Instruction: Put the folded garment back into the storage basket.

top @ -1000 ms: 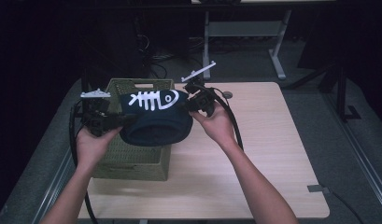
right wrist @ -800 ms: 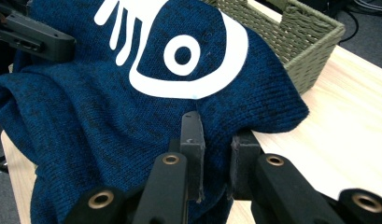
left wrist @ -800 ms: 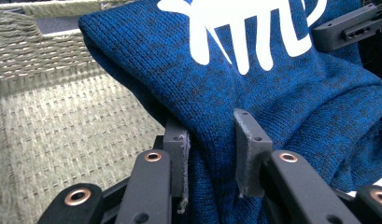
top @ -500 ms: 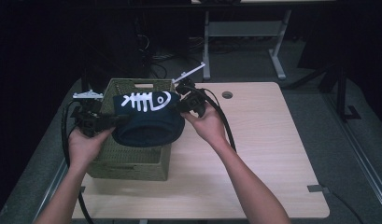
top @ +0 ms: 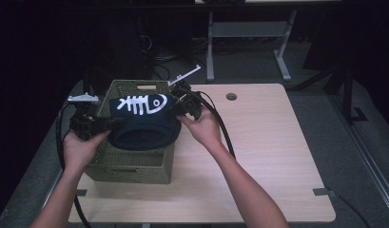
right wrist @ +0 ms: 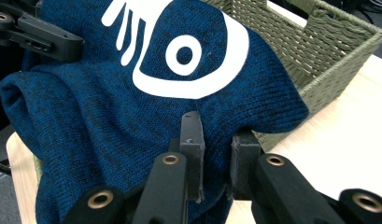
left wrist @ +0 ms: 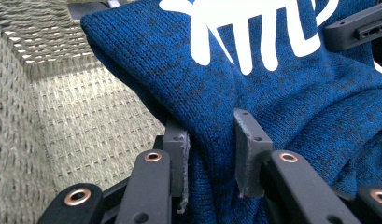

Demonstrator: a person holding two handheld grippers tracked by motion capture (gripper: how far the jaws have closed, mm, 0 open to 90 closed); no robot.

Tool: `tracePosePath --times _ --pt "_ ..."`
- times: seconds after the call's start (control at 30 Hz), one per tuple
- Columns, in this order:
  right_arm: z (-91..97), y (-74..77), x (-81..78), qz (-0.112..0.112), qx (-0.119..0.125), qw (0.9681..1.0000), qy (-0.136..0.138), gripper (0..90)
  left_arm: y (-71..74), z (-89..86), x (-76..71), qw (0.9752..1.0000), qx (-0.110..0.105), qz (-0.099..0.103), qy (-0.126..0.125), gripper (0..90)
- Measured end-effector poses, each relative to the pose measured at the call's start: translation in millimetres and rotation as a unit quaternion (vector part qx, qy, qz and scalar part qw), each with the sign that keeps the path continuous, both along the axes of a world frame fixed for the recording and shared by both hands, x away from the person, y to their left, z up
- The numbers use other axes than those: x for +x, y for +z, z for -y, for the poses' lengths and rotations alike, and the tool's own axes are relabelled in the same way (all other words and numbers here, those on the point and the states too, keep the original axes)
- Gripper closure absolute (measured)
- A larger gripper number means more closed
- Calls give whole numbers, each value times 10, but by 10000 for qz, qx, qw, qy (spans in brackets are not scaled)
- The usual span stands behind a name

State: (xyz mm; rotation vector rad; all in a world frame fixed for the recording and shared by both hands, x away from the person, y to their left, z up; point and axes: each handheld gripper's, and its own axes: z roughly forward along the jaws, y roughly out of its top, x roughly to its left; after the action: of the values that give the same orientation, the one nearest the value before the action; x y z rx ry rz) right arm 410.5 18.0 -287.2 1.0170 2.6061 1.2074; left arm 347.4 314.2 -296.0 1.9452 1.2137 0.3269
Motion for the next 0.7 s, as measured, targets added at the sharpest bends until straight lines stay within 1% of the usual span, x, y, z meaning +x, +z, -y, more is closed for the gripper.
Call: tracePosePath --times 0.1,0.2,0.23,0.3,0.5,0.53,0.7 --pt "-42 -21 3 -53 40 10000 -21 790 -16 -41 6 10000 50 -14 14 698" --pt "-88 -56 12 -53 50 10000 -1 790 -34 -85 4 10000 69 -35 57 698" --pt "-107 -63 10 -106 78 9999 -18 789 -40 -101 3 9999 58 -38 87 698" --pt "-138 -84 17 -70 116 9999 13 789 -49 -135 0 9999 65 -55 117 697" --pt "-233 -129 22 -130 185 9997 8 788 -85 -214 1 9997 118 -88 204 697" --pt "-245 -136 22 -142 179 9997 7 788 -92 -221 -1 9996 106 -100 245 697" --pt "-288 -166 26 -148 200 9997 11 788 -121 -247 4 9994 144 -112 281 697"
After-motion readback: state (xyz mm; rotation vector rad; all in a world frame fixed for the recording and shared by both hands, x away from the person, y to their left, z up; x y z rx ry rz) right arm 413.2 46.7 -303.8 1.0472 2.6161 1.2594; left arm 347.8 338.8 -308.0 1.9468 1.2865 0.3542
